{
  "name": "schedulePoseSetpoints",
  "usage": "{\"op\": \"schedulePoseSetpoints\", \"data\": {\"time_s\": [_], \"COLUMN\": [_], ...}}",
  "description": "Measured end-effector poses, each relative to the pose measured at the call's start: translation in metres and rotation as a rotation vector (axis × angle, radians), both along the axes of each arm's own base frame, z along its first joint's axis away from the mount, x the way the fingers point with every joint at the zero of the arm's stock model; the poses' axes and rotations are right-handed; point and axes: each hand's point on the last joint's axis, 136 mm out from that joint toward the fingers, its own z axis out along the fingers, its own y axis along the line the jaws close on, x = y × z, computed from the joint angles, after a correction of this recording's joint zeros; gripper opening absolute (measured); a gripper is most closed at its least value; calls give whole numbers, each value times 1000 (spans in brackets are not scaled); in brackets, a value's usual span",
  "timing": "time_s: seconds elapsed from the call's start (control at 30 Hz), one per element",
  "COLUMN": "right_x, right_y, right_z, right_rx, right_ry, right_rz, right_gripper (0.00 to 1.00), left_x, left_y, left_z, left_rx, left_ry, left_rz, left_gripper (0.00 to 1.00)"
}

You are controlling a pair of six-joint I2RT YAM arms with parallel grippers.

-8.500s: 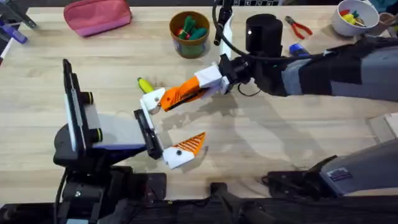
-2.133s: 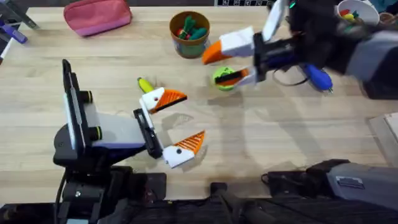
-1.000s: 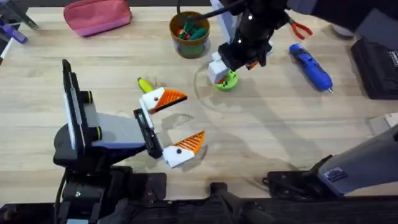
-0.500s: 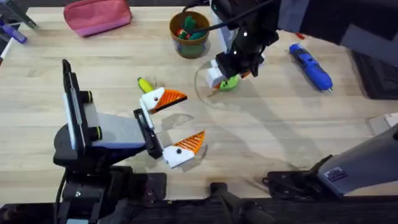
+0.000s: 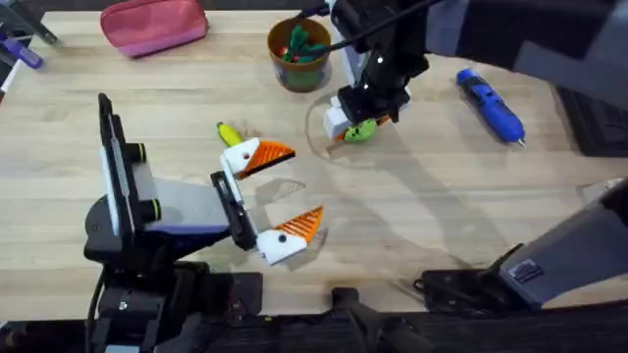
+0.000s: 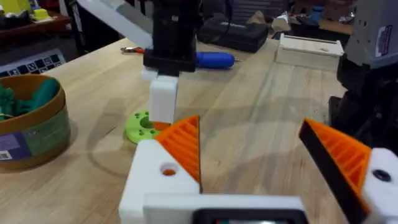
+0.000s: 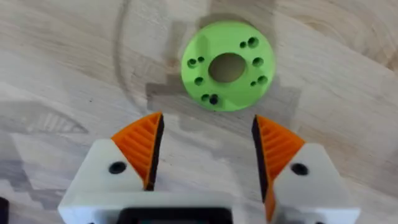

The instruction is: Pick up the gripper from the table and insert it into the empty holder that is missing its gripper. Then pick up a screw, insert it into the mounting hole, and use the screwdriver to tighten it. Finally, clean up the table by picking up the vegetable and placing it into the bucket.

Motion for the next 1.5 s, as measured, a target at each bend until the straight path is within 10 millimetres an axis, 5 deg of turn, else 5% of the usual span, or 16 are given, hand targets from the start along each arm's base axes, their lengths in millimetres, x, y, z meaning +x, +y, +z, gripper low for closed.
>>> {"op": "schedulePoseSetpoints", "data": {"time_s": [0.8, 1.5], "right_x": [9, 12], "right_y": [5, 4], "right_z": [-31, -30], "right_rx": [-16, -11], "right_ry": [25, 17], "right_rz": [-2, -11], "right_gripper": [638, 545], "left_x": [0, 0], "left_y": [0, 0], "left_z": [0, 0], "left_rx": [0, 0], "left_ry": [0, 0], "left_rz": [0, 0], "left_gripper": [986, 986]}}
